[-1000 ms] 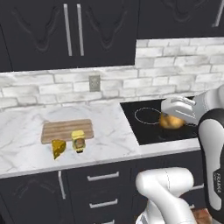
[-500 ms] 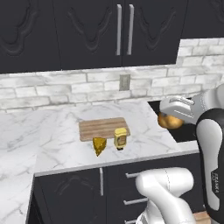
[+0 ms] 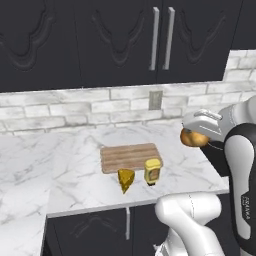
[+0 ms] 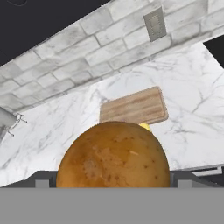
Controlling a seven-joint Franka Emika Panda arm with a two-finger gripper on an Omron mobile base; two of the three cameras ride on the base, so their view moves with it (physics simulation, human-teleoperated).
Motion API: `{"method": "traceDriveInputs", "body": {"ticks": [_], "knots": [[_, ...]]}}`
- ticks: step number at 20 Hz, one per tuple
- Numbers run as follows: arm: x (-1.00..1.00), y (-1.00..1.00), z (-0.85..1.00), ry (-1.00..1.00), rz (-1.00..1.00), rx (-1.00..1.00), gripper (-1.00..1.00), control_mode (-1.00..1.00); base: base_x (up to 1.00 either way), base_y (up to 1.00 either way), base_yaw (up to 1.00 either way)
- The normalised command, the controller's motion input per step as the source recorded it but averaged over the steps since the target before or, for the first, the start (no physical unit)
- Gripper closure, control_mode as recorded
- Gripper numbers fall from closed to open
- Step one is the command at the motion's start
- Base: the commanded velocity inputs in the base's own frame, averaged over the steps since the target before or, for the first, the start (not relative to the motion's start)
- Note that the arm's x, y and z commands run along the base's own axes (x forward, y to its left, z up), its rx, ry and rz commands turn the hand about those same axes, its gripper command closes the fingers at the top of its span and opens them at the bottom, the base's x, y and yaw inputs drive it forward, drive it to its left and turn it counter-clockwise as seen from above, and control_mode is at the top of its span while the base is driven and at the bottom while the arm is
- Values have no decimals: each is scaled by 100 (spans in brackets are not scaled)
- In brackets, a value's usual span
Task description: Retrieve the reheated potato from the microwave, then place the potato, cheese, and condiment on the cutting board.
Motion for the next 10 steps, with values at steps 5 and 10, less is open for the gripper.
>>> {"method": "traceDriveInputs", "body": {"ticks": [5, 10], "knots": [[0, 0, 0, 0, 0, 0, 100, 100, 40, 17, 18], [0, 0, 0, 0, 0, 0, 100, 100, 44, 35, 6]]}}
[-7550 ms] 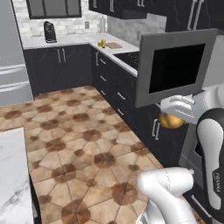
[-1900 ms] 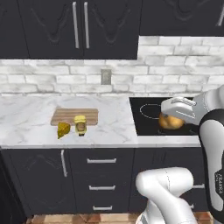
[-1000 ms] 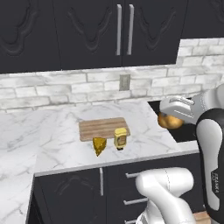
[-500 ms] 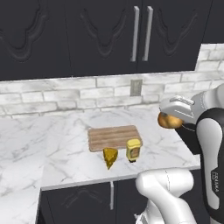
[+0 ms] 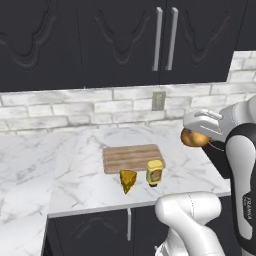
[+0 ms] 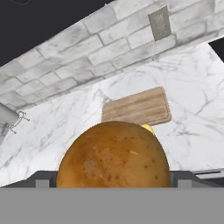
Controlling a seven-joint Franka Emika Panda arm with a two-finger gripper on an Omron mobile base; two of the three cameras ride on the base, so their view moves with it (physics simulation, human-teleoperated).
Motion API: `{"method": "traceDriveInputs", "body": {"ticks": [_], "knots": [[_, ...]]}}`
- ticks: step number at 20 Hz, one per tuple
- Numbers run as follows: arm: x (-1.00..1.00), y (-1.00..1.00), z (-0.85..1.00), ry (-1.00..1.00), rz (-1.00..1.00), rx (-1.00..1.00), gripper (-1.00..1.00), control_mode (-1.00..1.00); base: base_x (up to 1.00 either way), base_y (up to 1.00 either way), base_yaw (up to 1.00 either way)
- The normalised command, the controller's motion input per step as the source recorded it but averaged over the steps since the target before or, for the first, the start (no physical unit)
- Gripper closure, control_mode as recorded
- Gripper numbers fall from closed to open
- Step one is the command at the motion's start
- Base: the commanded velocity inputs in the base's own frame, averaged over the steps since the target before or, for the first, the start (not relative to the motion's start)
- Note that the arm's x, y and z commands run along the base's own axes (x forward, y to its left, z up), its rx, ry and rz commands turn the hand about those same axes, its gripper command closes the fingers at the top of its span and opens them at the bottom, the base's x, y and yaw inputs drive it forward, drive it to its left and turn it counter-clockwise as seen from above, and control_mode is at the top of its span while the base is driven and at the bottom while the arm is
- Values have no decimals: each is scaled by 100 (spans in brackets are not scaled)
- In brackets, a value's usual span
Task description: Retrieve the reheated potato from the microwave, then place the potato, cheese, and condiment on the cutting board.
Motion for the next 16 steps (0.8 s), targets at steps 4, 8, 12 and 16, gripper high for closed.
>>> {"method": "traceDriveInputs", "body": {"ticks": [4, 8, 12, 16], "knots": [[0, 0, 0, 0, 0, 0, 100, 100, 53, 46, 0], [0, 0, 0, 0, 0, 0, 100, 100, 6, 44, 0], [0, 0, 0, 0, 0, 0, 100, 100, -2, 49, 0], [0, 0, 0, 0, 0, 0, 100, 100, 0, 43, 0]]}}
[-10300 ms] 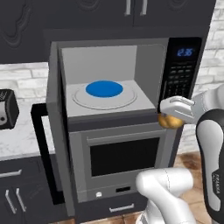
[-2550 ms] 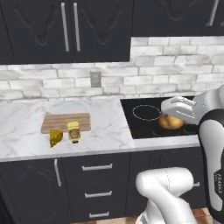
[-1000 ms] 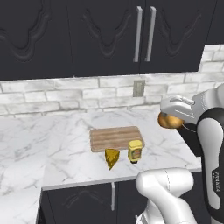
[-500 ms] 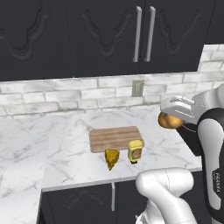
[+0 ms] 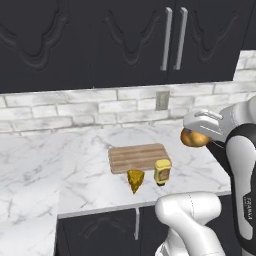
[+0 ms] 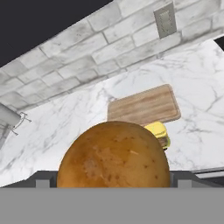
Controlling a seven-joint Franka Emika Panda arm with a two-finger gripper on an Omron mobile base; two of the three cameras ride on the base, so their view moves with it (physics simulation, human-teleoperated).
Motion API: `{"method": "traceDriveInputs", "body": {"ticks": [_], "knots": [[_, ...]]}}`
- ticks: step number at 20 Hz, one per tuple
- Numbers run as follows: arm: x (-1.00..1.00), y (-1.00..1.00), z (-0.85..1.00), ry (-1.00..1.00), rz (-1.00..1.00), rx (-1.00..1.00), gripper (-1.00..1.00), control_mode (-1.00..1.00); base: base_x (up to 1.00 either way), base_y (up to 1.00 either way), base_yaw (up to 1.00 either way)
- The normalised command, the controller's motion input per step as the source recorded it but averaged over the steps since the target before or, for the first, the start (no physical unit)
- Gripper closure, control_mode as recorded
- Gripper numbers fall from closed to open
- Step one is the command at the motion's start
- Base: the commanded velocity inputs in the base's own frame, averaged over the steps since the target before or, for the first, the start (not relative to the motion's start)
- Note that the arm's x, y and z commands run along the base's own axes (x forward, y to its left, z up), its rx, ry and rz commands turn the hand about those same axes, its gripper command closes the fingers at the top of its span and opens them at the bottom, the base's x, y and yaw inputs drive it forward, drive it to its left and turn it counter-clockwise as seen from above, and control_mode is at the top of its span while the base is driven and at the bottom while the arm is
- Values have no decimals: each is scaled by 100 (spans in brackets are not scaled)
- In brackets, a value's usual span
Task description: Retrieve the reheated potato from the microwave, then place the potato, cheese, and condiment on the cutting board.
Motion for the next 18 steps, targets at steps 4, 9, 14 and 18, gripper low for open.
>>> {"method": "traceDriveInputs", "body": {"ticks": [4, 9, 14, 18], "knots": [[0, 0, 0, 0, 0, 0, 100, 100, -5, 40, 0], [0, 0, 0, 0, 0, 0, 100, 100, 3, 44, 1], [0, 0, 0, 0, 0, 0, 100, 100, 38, 46, 0], [0, 0, 0, 0, 0, 0, 100, 100, 43, 35, 0]]}}
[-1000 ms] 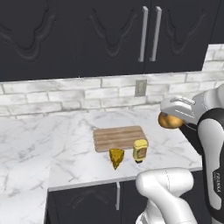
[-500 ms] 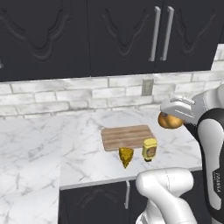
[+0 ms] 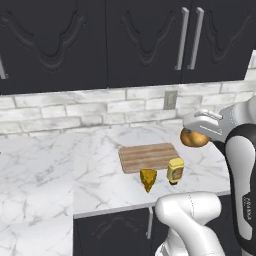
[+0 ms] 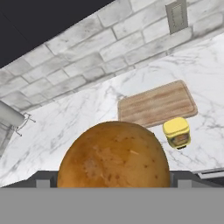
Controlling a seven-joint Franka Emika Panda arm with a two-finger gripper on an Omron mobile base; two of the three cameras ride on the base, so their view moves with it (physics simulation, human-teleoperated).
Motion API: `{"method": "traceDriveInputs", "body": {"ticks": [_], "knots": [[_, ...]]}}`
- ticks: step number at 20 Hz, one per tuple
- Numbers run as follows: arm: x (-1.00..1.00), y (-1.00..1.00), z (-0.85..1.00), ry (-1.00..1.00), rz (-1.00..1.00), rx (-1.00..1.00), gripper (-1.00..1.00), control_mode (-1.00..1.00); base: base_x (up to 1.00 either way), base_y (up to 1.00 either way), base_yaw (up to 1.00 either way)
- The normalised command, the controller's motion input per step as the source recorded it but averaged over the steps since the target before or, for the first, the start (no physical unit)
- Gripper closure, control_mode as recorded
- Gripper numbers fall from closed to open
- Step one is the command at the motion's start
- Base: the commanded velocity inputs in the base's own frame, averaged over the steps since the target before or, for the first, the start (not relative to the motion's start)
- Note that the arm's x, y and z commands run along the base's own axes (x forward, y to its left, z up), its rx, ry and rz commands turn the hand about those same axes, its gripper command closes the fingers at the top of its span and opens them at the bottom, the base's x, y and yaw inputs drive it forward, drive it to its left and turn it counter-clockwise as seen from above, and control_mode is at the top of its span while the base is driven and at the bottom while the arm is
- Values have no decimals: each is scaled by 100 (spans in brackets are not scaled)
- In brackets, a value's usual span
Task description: Retrieve the reheated potato from the microwave, then place the potato, cheese, and condiment on the cutting board.
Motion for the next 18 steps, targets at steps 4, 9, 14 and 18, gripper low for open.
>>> {"method": "traceDriveInputs", "body": {"ticks": [4, 9, 14, 18], "knots": [[0, 0, 0, 0, 0, 0, 100, 100, 0, 0, 0], [0, 0, 0, 0, 0, 0, 100, 100, 0, 0, 0], [0, 0, 0, 0, 0, 0, 100, 100, 0, 0, 0], [0, 0, 0, 0, 0, 0, 100, 100, 0, 0, 0]]}}
